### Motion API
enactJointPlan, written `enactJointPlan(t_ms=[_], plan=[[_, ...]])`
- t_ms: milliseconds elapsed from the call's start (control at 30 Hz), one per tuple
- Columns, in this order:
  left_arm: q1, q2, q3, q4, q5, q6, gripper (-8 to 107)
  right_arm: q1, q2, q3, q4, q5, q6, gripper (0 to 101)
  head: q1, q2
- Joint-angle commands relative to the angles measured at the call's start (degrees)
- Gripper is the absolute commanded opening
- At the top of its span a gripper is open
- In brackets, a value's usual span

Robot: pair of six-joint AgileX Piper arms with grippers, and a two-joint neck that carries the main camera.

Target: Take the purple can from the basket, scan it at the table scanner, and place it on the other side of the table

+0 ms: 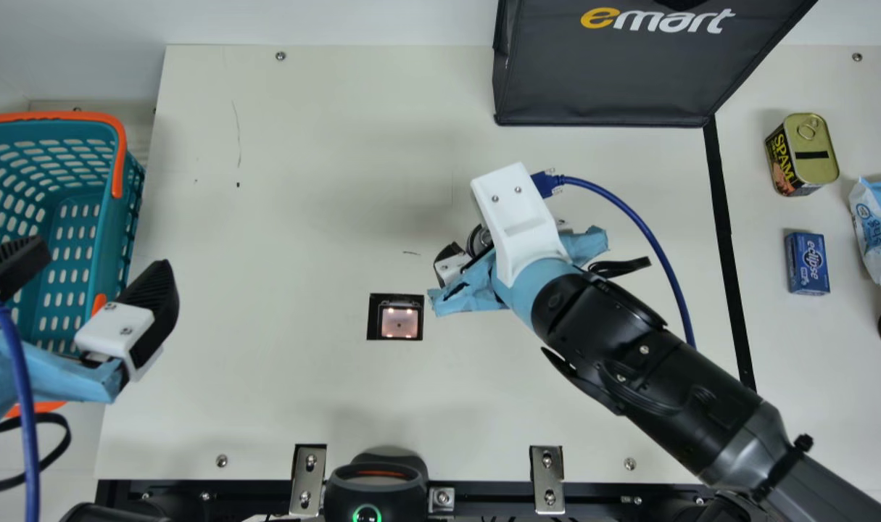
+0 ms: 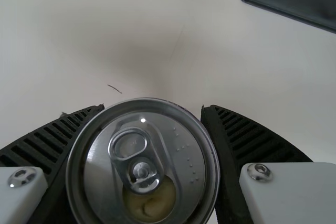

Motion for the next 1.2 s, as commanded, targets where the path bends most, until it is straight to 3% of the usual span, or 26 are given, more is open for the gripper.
enactJointPlan(t_ms=[0, 267, 500, 633, 1167], plan=[[0.0, 0.0, 0.0, 0.0, 0.0, 0.0, 90, 0.2, -0.2, -1.2, 0.0, 1.4, 0.1, 0, -1.6, 0.1], [0.0, 0.0, 0.0, 0.0, 0.0, 0.0, 90, -2.1, -1.7, -2.4, -1.0, 4.4, 2.2, 0, -1.6, -10.6], [0.0, 0.0, 0.0, 0.0, 0.0, 0.0, 90, -10.0, -6.6, 1.9, -1.4, 5.7, 3.7, 0, -1.6, -19.9], [0.0, 0.0, 0.0, 0.0, 0.0, 0.0, 90, -16.2, -10.4, 5.1, -0.7, 6.5, 2.9, 0, -1.6, -19.9], [0.0, 0.0, 0.0, 0.0, 0.0, 0.0, 90, -45.0, -24.2, 14.0, 8.0, 8.8, -12.3, 0, -1.6, -19.9]])
